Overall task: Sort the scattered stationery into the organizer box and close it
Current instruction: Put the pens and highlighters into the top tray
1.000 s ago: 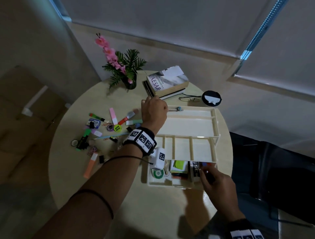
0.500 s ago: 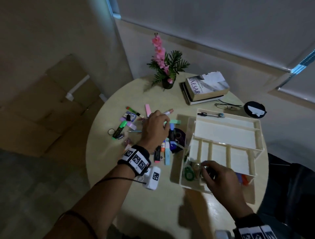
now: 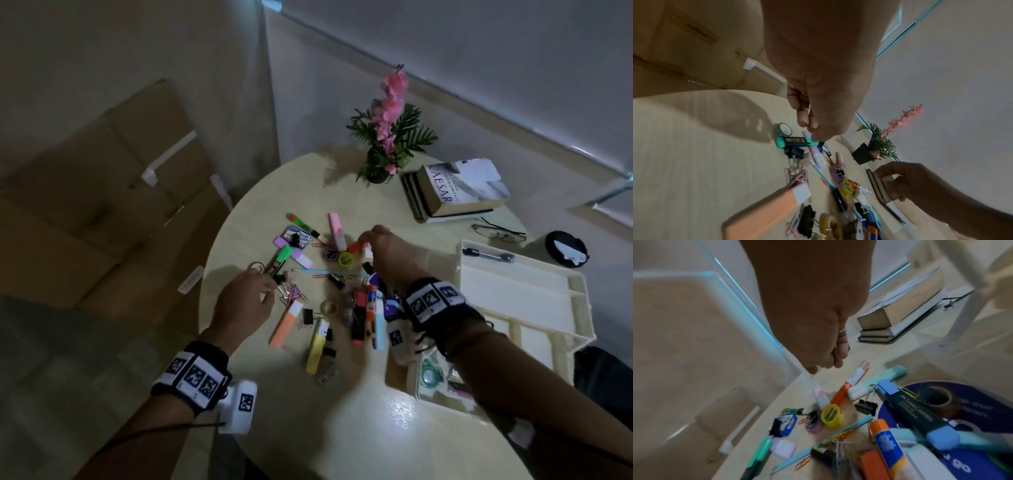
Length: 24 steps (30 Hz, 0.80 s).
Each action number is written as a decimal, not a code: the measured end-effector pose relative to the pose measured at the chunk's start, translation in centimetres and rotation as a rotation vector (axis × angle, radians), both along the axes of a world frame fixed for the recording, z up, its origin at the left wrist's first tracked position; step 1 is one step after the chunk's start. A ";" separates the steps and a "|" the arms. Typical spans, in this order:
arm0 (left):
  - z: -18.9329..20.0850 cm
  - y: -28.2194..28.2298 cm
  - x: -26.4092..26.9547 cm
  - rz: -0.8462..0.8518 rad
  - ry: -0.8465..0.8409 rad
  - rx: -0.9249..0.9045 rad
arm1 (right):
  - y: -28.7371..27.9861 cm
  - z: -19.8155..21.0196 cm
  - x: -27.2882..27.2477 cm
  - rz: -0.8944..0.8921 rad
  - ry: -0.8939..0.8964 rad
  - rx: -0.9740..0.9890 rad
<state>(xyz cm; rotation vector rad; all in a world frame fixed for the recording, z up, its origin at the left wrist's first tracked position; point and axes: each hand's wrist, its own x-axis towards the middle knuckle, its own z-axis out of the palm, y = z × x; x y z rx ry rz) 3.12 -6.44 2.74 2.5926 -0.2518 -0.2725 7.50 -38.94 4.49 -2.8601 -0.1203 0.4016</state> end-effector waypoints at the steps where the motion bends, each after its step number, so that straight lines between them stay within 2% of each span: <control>1: -0.3 0.4 -0.2 -0.002 0.010 -0.011 | -0.1 -0.5 1.3 -0.016 0.011 -0.030; 5: -1.5 1.3 -0.9 0.008 0.034 -0.036 | -0.8 -2.6 3.8 -0.047 0.021 -0.087; 12: -3.9 2.1 -0.7 -0.007 0.076 -0.064 | -2.8 -5.2 4.1 -0.029 0.076 -0.179; 19: -2.8 -0.1 2.5 -0.049 0.018 -0.064 | -2.8 -5.8 4.1 -0.032 0.046 -0.298; 24: -3.6 -3.5 5.8 -0.177 -0.013 0.047 | -2.1 -4.6 2.3 -0.104 -0.133 -0.260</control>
